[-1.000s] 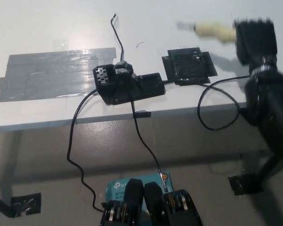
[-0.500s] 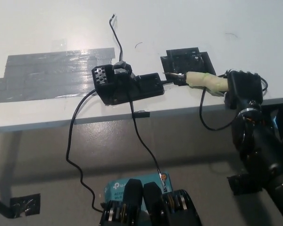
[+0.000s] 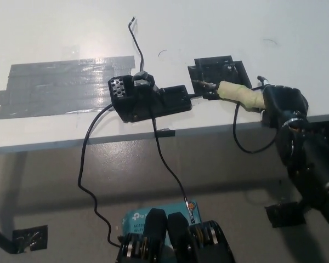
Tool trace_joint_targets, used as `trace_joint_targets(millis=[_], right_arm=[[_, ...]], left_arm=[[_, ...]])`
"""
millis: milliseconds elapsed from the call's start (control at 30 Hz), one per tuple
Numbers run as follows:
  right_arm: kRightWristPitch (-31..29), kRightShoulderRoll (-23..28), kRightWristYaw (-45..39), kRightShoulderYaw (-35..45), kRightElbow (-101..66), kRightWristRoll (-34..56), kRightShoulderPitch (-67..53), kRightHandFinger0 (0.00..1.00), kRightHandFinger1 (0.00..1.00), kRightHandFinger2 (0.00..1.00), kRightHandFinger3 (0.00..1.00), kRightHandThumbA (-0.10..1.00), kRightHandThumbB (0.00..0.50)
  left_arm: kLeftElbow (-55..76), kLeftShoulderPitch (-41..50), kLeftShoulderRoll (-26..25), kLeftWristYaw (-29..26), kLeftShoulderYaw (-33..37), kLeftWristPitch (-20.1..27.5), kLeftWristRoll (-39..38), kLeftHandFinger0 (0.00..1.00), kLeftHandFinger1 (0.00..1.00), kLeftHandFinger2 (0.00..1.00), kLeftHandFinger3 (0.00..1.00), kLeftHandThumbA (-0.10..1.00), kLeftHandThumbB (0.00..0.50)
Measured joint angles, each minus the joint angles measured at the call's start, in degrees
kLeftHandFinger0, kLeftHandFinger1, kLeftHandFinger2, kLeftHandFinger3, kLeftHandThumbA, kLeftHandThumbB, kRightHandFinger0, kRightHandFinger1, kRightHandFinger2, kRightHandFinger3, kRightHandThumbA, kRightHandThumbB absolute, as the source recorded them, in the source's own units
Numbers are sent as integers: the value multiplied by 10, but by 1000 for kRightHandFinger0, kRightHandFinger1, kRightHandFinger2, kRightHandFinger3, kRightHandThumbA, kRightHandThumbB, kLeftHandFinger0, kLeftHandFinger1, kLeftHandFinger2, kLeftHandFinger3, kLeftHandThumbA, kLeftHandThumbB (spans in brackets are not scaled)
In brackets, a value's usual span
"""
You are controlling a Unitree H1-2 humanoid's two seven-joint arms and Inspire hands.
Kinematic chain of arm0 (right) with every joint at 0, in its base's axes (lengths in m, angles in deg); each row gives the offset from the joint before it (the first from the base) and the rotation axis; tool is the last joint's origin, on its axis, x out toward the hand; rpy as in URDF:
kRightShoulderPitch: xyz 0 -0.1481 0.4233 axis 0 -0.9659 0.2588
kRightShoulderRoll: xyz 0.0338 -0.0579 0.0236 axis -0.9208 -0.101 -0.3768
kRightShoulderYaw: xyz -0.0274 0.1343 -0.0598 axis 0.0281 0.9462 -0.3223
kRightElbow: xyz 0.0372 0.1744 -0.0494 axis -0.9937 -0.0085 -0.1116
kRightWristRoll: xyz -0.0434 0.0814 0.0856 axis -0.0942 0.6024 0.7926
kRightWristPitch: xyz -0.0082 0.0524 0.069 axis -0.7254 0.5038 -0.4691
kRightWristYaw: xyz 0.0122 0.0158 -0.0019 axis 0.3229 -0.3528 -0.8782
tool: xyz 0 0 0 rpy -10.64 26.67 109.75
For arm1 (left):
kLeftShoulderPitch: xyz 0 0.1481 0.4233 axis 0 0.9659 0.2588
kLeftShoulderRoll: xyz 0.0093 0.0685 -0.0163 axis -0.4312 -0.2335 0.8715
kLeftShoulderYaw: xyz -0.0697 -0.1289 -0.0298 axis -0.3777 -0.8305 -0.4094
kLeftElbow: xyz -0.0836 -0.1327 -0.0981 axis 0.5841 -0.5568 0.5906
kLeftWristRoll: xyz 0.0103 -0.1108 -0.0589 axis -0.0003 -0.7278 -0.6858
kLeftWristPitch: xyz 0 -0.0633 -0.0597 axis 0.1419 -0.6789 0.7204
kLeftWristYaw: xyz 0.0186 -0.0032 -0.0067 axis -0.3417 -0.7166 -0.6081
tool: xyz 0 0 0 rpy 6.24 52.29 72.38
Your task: The robot uses its right hand to grab the soldering gun kept on the middle of the table and pulls it out of its base and keep it on the right side of the base
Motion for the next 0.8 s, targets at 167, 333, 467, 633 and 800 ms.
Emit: trace_joint_targets(millis=[167,333,467,633,800], right_arm=[[2,18,-55,-19,-11,3,19,1000,1000,1000,1000,1000,500],[5,31,-95,-24,-17,8,36,1000,1000,1000,1000,1000,500],[9,34,-117,-22,-20,11,46,1000,1000,1000,1000,1000,500],[14,39,-144,-21,-28,13,67,1000,1000,1000,1000,1000,500],[25,46,-177,-16,-64,18,76,1000,1000,1000,1000,1000,500]], left_arm=[[0,0,0,2,-3,0,1,882,964,1000,1000,756,211],[0,0,0,8,-5,0,2,888,984,1000,1000,753,205],[0,1,0,14,-9,0,4,907,994,1000,1000,749,212],[0,2,0,21,-18,0,10,896,983,1000,1000,757,210],[0,6,0,28,-25,0,15,875,959,1000,1000,752,220]])
